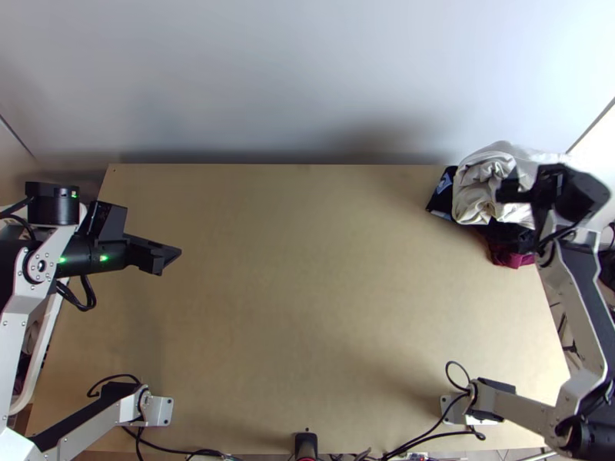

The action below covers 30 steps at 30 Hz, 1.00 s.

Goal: Fold the t-shirt

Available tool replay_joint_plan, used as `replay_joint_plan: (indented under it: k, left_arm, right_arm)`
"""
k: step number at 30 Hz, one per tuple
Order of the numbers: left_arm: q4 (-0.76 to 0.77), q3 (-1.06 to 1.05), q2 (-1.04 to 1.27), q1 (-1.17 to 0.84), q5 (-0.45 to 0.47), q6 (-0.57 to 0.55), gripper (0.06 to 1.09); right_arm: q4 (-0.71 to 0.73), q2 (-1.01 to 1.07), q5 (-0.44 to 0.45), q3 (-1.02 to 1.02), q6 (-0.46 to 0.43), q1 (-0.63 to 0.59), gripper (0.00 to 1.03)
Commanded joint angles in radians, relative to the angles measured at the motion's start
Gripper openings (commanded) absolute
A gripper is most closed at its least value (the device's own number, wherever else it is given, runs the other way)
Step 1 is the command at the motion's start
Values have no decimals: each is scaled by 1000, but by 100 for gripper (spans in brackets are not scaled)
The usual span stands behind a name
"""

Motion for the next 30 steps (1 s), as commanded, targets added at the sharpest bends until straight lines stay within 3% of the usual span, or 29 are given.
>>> replay_joint_plan:
  k: [1,8,13,18,23,30]
  left_arm:
    - [8,-24,-4,-10,2,-8,98]
    - [-4,-24,-24,-10,0,-17,98]
    - [-35,-40,-47,8,-1,-5,98]
    - [-44,-32,-47,14,-1,3,98]
    - [-47,-40,-44,13,-1,2,98]
    - [-44,-23,-22,-10,-1,-12,98]
  right_arm:
    - [-75,21,-1,201,110,25,99]
    - [-76,363,1,457,165,32,98]
    - [-72,543,1,502,177,29,98]
    - [-49,607,1,328,196,-6,98]
    - [125,587,1,52,191,-35,98]
    - [203,578,2,-115,185,-60,98]
